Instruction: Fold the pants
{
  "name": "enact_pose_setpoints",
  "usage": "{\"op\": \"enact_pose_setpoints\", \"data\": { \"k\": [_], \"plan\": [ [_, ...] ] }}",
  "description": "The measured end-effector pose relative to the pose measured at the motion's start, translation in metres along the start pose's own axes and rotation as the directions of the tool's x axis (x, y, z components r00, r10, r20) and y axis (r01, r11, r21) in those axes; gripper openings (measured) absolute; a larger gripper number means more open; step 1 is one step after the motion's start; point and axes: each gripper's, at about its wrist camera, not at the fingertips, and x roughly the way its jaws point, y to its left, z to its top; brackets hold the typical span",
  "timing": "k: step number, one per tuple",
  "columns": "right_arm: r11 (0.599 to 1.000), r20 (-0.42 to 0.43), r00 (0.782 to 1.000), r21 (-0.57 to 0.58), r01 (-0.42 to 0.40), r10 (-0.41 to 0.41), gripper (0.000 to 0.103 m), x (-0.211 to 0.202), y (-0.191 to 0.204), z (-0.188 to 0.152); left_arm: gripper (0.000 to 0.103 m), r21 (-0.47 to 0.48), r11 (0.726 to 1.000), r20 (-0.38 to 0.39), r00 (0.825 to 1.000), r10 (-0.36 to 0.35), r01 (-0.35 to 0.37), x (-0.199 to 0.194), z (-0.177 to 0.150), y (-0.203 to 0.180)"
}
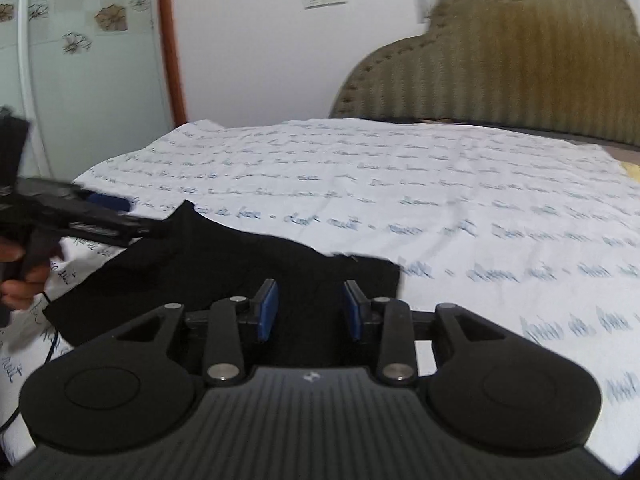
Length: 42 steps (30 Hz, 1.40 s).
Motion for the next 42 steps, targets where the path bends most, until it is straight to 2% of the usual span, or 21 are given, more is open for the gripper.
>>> {"op": "enact_pose_setpoints", "data": {
  "k": [2,3,5,7,10,12,14,15,17,19,21,22,25,28,30,31,33,36,39,41,42],
  "plan": [
    [0.999,-0.043,0.999,-0.041,0.004,-0.006,0.032,0.022,0.001,0.008,0.087,-0.004,0.999,-0.065,0.996,0.054,-0.054,0.033,0.008,0.004],
    [0.998,-0.081,0.996,-0.057,0.03,-0.034,0.032,0.037,-0.002,0.009,0.087,-0.011,0.997,-0.1,0.992,0.076,-0.078,0.05,0.008,0.008],
    [0.997,-0.134,0.989,-0.061,0.054,-0.062,0.037,0.062,-0.013,0.01,0.087,-0.074,0.993,-0.146,0.986,0.076,-0.088,0.066,0.008,0.021],
    [0.999,-0.143,0.989,0.001,0.043,-0.042,0.037,0.068,-0.023,0.013,0.087,-0.16,0.984,-0.125,0.99,0.063,-0.083,0.054,0.006,0.036],
    [0.995,-0.078,0.994,-0.065,0.075,-0.08,0.037,0.043,-0.009,0.017,0.087,-0.205,0.975,-0.079,0.994,0.074,-0.088,0.024,-0.003,0.049],
    [0.989,-0.044,0.994,-0.116,0.093,-0.099,0.038,0.025,0.001,0.014,0.087,-0.198,0.978,-0.068,0.996,0.057,-0.069,0.007,-0.01,0.049],
    [0.993,-0.041,0.998,-0.102,0.053,-0.058,0.039,0.016,0.007,0.009,0.087,-0.143,0.989,-0.096,0.995,0.017,-0.031,0.001,-0.021,0.042],
    [0.994,-0.062,0.997,-0.096,0.042,-0.048,0.039,0.018,0.008,0.005,0.087,-0.099,0.994,-0.117,0.993,0.029,-0.041,0.003,-0.028,0.035],
    [0.987,-0.122,0.988,-0.138,0.076,-0.093,0.046,0.035,0.012,-0.006,0.087,-0.043,0.995,-0.104,0.991,0.089,-0.094,0.001,-0.038,0.025],
    [0.989,-0.106,0.989,-0.114,0.094,-0.107,0.047,0.038,0.012,-0.009,0.087,-0.061,0.993,-0.097,0.991,0.096,-0.103,-0.011,-0.039,0.029],
    [0.989,-0.069,0.991,-0.099,0.106,-0.113,0.047,0.025,0.014,-0.004,0.087,-0.102,0.994,-0.089,0.996,0.027,-0.037,-0.026,-0.04,0.038],
    [0.988,-0.044,0.992,-0.102,0.114,-0.119,0.051,0.015,0.016,-0.003,0.088,-0.124,0.992,-0.084,0.996,-0.024,0.013,-0.033,-0.043,0.042],
    [0.991,-0.018,0.993,-0.071,0.114,-0.116,0.056,-0.008,0.007,-0.006,0.098,-0.189,0.972,-0.095,0.983,-0.157,0.137,-0.041,-0.052,0.052],
    [0.996,-0.051,0.997,0.064,0.057,-0.054,0.056,-0.013,-0.019,-0.013,0.098,-0.255,0.952,-0.124,0.971,-0.204,0.167,-0.037,-0.063,0.061],
    [0.988,-0.074,0.997,0.146,0.042,-0.031,0.056,-0.011,-0.033,-0.018,0.098,-0.284,0.949,-0.142,0.973,-0.182,0.136,-0.033,-0.069,0.064],
    [0.987,-0.076,0.996,0.151,0.05,-0.039,0.056,-0.011,-0.035,-0.019,0.098,-0.293,0.947,-0.14,0.974,-0.179,0.132,-0.033,-0.071,0.066],
    [0.99,-0.067,0.996,0.121,0.069,-0.061,0.059,-0.014,-0.03,-0.019,0.098,-0.299,0.948,-0.138,0.978,-0.154,0.107,-0.035,-0.071,0.066],
    [0.991,-0.031,0.993,0.068,0.114,-0.112,0.067,-0.021,-0.014,-0.016,0.098,-0.296,0.955,-0.138,0.987,-0.077,0.033,-0.038,-0.068,0.06],
    [0.986,0.018,0.986,-0.01,0.164,-0.164,0.082,-0.027,0.017,-0.013,0.098,-0.311,0.95,-0.124,0.992,-0.026,-0.014,-0.046,-0.066,0.054],
    [0.982,0.06,0.983,-0.063,0.177,-0.173,0.098,-0.031,0.041,-0.012,0.098,-0.305,0.952,-0.113,0.994,-0.008,-0.027,-0.052,-0.064,0.048],
    [0.98,0.073,0.982,-0.086,0.179,-0.173,0.1,-0.033,0.053,-0.012,0.098,-0.298,0.954,-0.111,0.994,0.0,-0.034,-0.054,-0.063,0.044]
  ]
}}
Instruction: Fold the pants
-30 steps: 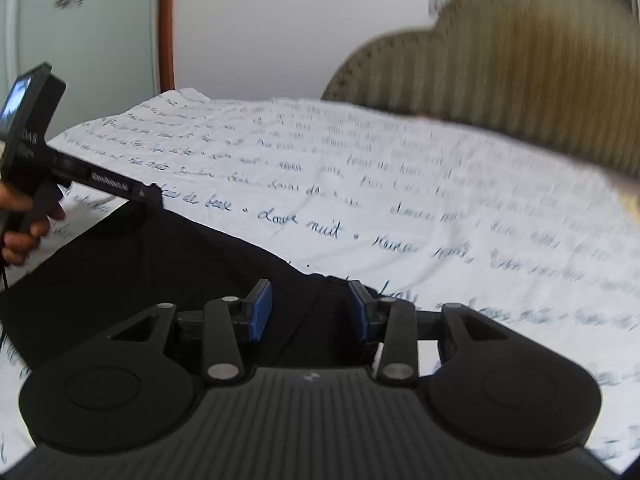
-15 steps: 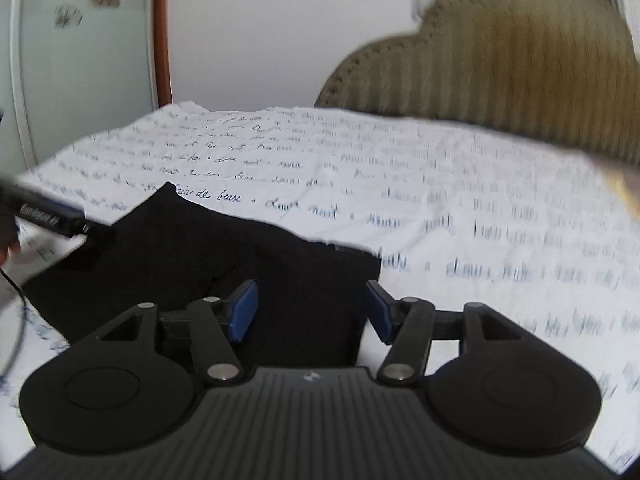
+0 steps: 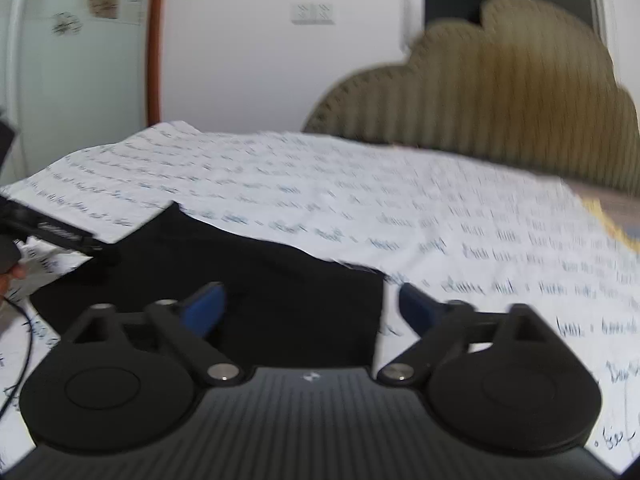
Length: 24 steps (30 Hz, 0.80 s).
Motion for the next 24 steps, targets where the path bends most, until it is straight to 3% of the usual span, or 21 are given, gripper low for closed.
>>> {"op": "enact_pose_setpoints", "data": {
  "k": [8,15,24],
  "plan": [
    [1.0,-0.04,0.999,-0.015,0.011,-0.011,0.103,-0.016,0.041,-0.007,0.098,0.073,0.995,0.04,0.997,0.059,-0.061,-0.025,-0.007,-0.025],
    [0.993,-0.065,0.997,0.109,0.037,-0.03,0.103,-0.039,0.041,-0.017,0.098,0.047,0.999,0.036,0.999,0.015,-0.017,-0.056,-0.022,-0.032],
    [0.99,-0.072,0.997,0.139,0.034,-0.024,0.103,-0.075,0.061,-0.03,0.098,0.072,0.997,0.065,0.998,0.026,-0.031,-0.093,-0.051,-0.036]
  ]
}}
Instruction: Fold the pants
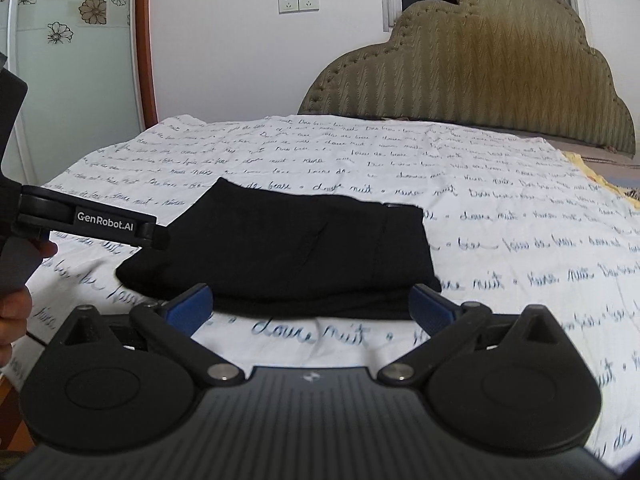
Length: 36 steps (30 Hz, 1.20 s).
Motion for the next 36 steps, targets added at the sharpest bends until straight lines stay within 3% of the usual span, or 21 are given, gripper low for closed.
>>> {"op": "enact_pose_setpoints", "data": {
  "k": [11,19,28,36],
  "plan": [
    [1.0,0.012,1.0,-0.018,-0.001,0.001,0.103,-0.025,0.015,-0.016,0.098,0.035,0.999,0.004,1.0,0.02,-0.02,-0.021,-0.025,-0.005],
    [0.999,-0.008,1.0,0.039,0.026,-0.026,0.103,-0.026,0.012,-0.023,0.098,0.032,0.999,-0.02,0.999,0.037,-0.036,-0.018,-0.037,-0.009],
    [0.997,-0.029,0.999,0.061,0.047,-0.045,0.103,-0.014,0.01,-0.034,0.098,-0.053,0.998,-0.084,0.996,0.033,-0.037,0.001,-0.062,-0.002],
    [0.995,-0.084,0.992,0.032,0.095,-0.092,0.103,0.004,0.014,-0.048,0.098,0.004,0.996,-0.036,0.995,0.094,-0.094,-0.001,-0.075,-0.009]
  ]
}}
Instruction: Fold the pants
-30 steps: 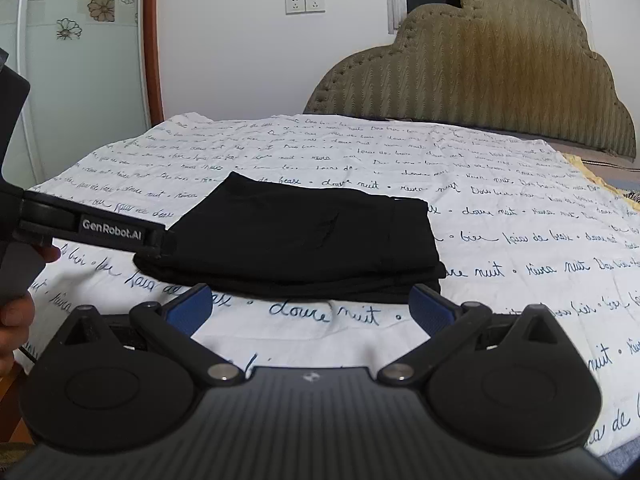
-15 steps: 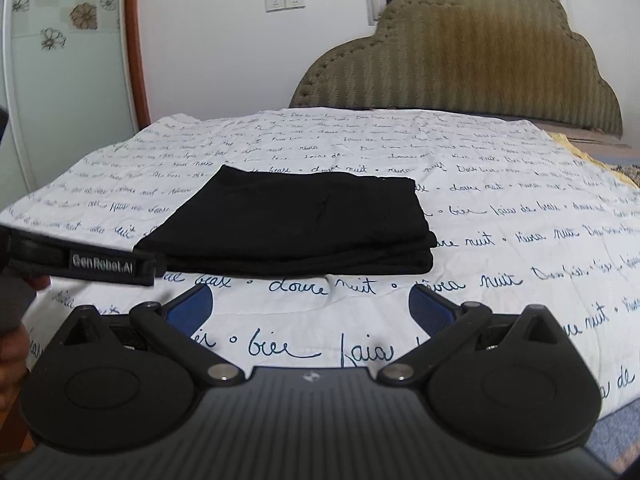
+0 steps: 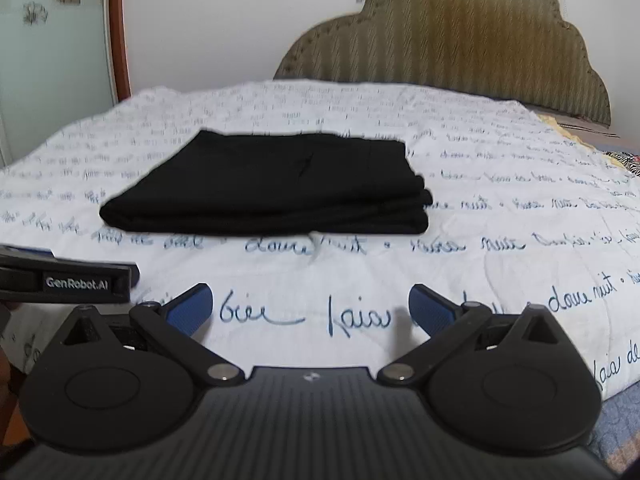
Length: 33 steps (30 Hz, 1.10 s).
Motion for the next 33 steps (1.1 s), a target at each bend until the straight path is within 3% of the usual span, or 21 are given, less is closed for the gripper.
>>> {"op": "enact_pose_setpoints", "data": {
  "k": [21,33],
  "plan": [
    [0.999,-0.001,0.999,-0.027,-0.035,0.035,0.103,0.005,-0.002,-0.011,0.103,0.032,0.999,0.012,0.999,0.035,-0.035,0.003,-0.004,-0.005],
    [0.999,0.149,0.989,-0.031,0.017,-0.012,0.103,-0.021,-0.005,-0.001,0.103,0.021,1.0,0.03,0.999,0.019,-0.02,0.0,-0.001,-0.002]
  ]
}}
